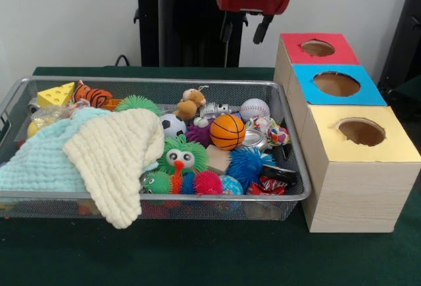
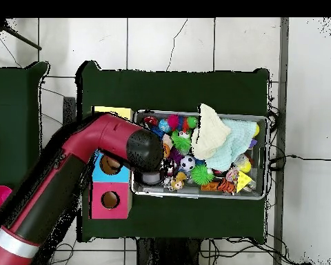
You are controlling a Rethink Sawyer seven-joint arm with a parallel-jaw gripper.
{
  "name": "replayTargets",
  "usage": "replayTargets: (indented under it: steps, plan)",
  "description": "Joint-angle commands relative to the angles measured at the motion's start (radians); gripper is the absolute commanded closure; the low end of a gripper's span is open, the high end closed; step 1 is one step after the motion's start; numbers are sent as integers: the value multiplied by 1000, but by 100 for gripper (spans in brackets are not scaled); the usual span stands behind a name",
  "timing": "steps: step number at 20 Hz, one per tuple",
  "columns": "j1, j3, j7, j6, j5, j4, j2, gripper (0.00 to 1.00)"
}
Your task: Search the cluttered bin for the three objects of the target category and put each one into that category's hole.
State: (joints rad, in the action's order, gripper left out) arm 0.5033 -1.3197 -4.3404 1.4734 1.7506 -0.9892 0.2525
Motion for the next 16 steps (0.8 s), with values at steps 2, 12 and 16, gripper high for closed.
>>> replayTargets:
  steps: [2, 12, 16]
  plan:
    - [-83, -96, -380, 108, -199, 217, 141, 0]
    - [-89, 22, -218, -181, -170, 273, 152, 0]
    - [-83, 38, -172, -239, -175, 252, 164, 0]
